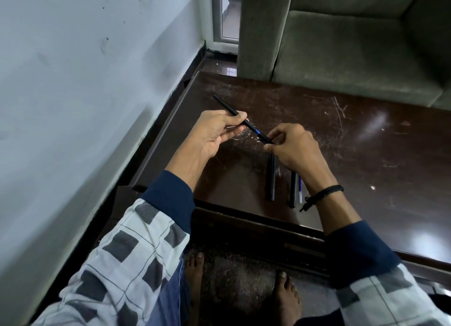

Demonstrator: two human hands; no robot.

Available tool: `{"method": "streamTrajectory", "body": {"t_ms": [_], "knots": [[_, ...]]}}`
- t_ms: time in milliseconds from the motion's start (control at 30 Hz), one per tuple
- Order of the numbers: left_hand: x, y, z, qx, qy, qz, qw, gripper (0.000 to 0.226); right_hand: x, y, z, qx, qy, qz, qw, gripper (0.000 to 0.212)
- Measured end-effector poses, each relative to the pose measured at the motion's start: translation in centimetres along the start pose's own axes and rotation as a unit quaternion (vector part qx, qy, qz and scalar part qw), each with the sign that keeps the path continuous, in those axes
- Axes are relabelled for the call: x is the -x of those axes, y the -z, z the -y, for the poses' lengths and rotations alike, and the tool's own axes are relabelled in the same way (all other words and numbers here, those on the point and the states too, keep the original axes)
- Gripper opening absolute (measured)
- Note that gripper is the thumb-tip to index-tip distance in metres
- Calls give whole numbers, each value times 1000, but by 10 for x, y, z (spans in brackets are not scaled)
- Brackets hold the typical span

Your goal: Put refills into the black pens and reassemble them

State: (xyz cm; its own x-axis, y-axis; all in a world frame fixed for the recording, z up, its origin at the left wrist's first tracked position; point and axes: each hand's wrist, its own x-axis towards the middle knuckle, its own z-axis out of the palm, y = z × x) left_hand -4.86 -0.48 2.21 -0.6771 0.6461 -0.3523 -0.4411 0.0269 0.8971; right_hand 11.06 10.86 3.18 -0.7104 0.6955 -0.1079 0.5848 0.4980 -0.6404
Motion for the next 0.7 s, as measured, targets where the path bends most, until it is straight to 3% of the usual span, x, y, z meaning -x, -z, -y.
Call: {"method": "streamTrajectory", "body": {"t_ms": [500,700], "knots": [[0,-4,3,-2,2,21,1000,4,1,1,1,-3,29,-17,999,12],[2,-7,5,-9,8,35,999,5,3,-1,2,-7,45,-30,999,19]]}}
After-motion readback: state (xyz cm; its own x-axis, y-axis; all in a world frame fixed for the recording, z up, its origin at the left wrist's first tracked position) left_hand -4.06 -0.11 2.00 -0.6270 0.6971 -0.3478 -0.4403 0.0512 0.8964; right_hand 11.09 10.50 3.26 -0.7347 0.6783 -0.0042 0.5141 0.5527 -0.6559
